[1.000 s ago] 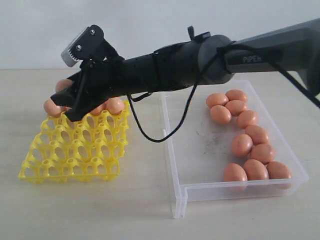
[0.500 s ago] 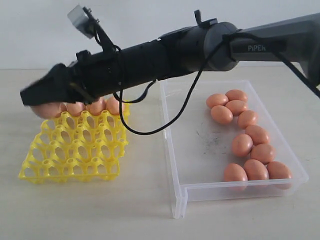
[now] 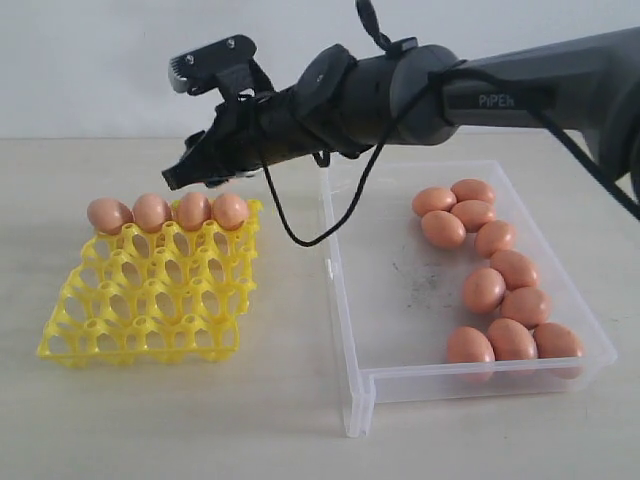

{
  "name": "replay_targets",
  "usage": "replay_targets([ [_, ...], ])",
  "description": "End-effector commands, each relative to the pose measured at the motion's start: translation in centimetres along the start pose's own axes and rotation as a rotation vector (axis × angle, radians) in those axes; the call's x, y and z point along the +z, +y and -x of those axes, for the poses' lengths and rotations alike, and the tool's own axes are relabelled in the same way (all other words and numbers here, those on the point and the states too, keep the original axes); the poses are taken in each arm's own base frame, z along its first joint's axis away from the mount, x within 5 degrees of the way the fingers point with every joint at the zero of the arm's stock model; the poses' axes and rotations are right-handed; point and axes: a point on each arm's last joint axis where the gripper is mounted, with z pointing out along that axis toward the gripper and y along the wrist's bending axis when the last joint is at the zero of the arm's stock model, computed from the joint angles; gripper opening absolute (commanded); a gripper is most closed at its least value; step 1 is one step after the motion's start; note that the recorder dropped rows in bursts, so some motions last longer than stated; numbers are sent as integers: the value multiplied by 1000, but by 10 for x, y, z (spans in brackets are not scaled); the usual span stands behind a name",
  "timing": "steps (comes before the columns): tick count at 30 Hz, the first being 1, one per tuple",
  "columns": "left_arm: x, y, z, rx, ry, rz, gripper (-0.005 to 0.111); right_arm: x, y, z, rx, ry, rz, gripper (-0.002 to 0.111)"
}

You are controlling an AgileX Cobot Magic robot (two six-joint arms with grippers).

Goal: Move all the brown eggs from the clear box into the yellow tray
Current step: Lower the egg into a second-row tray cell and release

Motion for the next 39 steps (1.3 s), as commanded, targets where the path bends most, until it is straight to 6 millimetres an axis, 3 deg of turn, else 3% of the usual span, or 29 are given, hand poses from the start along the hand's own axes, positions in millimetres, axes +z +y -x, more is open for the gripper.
replay_targets([
  [1, -1, 0, -1, 2, -2, 3, 4, 15, 4, 2, -9, -128, -178, 0],
  [8, -1, 0, 0, 1, -9, 1, 4, 59, 33, -41, -30, -172, -194, 0],
  [10, -1, 0, 0, 1, -9, 1, 4, 61, 43, -34, 28, -296, -111, 0],
  [13, -1, 0, 0, 1, -9, 1, 4, 51, 65, -13, 58, -577, 175, 0],
  [17, -1, 0, 0, 1, -9, 1, 4, 53, 72, -18, 10, -521, 235, 0],
  [19, -1, 0, 0, 2, -13, 0, 4, 53, 81, -25, -145, -476, 308, 0],
  [29, -1, 0, 0, 3, -15, -1, 4, 75, 69, -54, -80, -539, 383, 0],
  [39, -1, 0, 0, 3, -15, -1, 4, 96, 62, -41, 55, -538, 380, 0],
])
